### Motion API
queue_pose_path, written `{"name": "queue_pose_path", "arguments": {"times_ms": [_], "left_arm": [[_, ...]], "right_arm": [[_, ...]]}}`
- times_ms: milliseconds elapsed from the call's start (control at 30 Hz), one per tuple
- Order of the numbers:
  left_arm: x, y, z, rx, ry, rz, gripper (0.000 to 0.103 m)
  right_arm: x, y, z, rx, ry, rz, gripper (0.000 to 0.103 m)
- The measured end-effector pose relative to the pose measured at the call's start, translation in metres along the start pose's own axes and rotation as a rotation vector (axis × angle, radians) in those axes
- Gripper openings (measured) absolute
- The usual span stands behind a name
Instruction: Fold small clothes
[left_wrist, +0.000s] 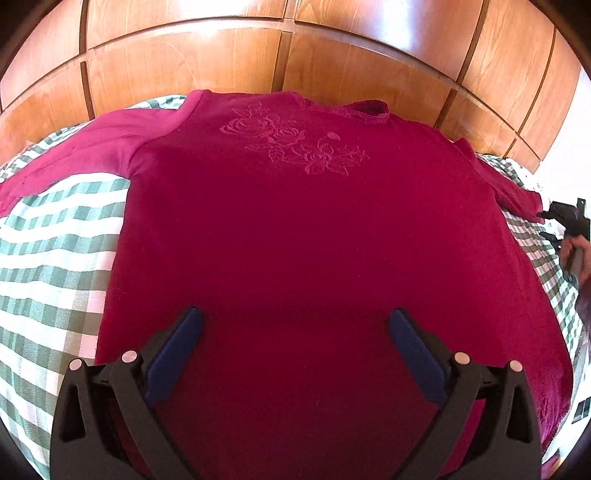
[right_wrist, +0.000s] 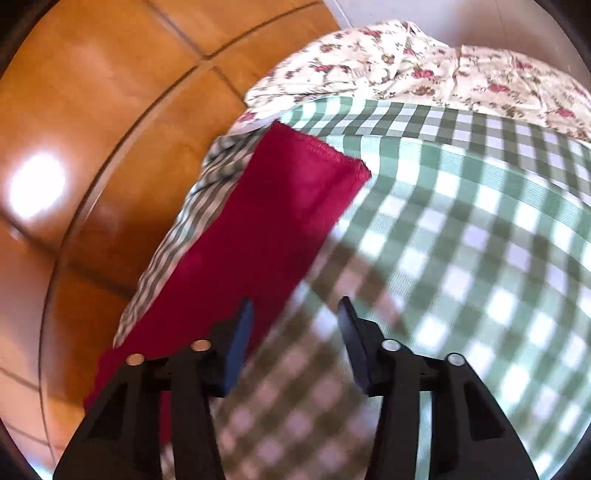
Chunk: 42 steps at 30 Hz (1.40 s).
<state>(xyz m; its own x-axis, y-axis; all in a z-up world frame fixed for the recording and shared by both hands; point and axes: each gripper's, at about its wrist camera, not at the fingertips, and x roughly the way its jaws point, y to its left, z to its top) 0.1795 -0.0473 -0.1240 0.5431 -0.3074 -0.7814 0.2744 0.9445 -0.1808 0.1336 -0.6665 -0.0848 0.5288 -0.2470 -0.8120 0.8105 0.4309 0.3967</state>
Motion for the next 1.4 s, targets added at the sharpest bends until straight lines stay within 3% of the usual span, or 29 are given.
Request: {"name": "queue_pose_path", "arguments": {"times_ms": [67, 133, 167, 200, 300, 367, 467, 567, 767, 833, 867, 967, 1033, 1133, 1200, 1233, 1333, 1400], "left_arm": [[0.000, 0.000, 0.000, 0.002, 0.001, 0.003, 0.101], [0.001, 0.000, 0.001, 0.003, 0.003, 0.004, 0.101], [0.001, 0.000, 0.001, 0.004, 0.004, 0.005, 0.101], [0.001, 0.000, 0.001, 0.004, 0.004, 0.005, 0.101], [0.001, 0.000, 0.001, 0.003, 0.003, 0.004, 0.101], [0.001, 0.000, 0.001, 0.002, 0.002, 0.002, 0.101], [0.001, 0.001, 0.001, 0.000, -0.001, -0.002, 0.101], [0.000, 0.002, 0.000, -0.005, -0.004, -0.008, 0.101], [-0.001, 0.003, 0.000, -0.007, -0.005, -0.008, 0.101], [-0.001, 0.003, -0.001, -0.004, -0.004, -0.005, 0.101], [-0.001, 0.002, 0.000, -0.003, -0.003, -0.003, 0.101], [0.000, 0.001, 0.000, 0.001, -0.001, 0.005, 0.101], [0.000, 0.000, 0.001, 0.005, 0.001, 0.010, 0.101], [0.001, -0.001, 0.001, 0.010, 0.004, 0.017, 0.101], [0.001, -0.002, 0.001, 0.012, 0.004, 0.017, 0.101], [0.001, -0.002, 0.001, 0.012, 0.004, 0.017, 0.101], [0.001, -0.002, 0.001, 0.011, 0.003, 0.016, 0.101], [0.002, -0.002, 0.001, 0.010, 0.002, 0.014, 0.101]], "right_arm": [[0.008, 0.006, 0.005, -0.011, -0.002, -0.019, 0.042], [0.012, 0.014, 0.009, -0.056, 0.004, -0.054, 0.030], [0.014, 0.015, 0.011, -0.087, 0.008, -0.087, 0.015], [0.011, 0.019, 0.012, -0.124, 0.001, -0.119, 0.007], [-0.006, 0.020, 0.014, -0.193, -0.075, -0.232, 0.000], [-0.012, 0.008, 0.019, -0.150, -0.082, -0.267, 0.000], [-0.020, -0.001, 0.021, -0.105, -0.064, -0.223, 0.000], [-0.026, -0.014, 0.021, 0.020, -0.054, -0.085, 0.000], [-0.014, -0.010, 0.013, 0.082, -0.029, -0.017, 0.000], [-0.003, -0.008, 0.014, 0.131, -0.005, 0.022, 0.041], [-0.002, -0.007, 0.014, 0.145, -0.018, 0.034, 0.081], [0.002, 0.005, 0.016, 0.097, -0.070, 0.009, 0.083], [0.011, 0.008, 0.020, 0.079, -0.067, -0.016, 0.077], [0.023, 0.016, 0.027, 0.019, -0.068, -0.076, 0.055], [0.026, 0.019, 0.031, -0.022, -0.061, -0.114, 0.015], [0.024, 0.021, 0.030, -0.059, -0.055, -0.140, 0.008], [0.005, 0.022, 0.031, -0.158, -0.100, -0.192, 0.006], [-0.005, 0.014, 0.031, -0.153, -0.110, -0.212, 0.005]]}}
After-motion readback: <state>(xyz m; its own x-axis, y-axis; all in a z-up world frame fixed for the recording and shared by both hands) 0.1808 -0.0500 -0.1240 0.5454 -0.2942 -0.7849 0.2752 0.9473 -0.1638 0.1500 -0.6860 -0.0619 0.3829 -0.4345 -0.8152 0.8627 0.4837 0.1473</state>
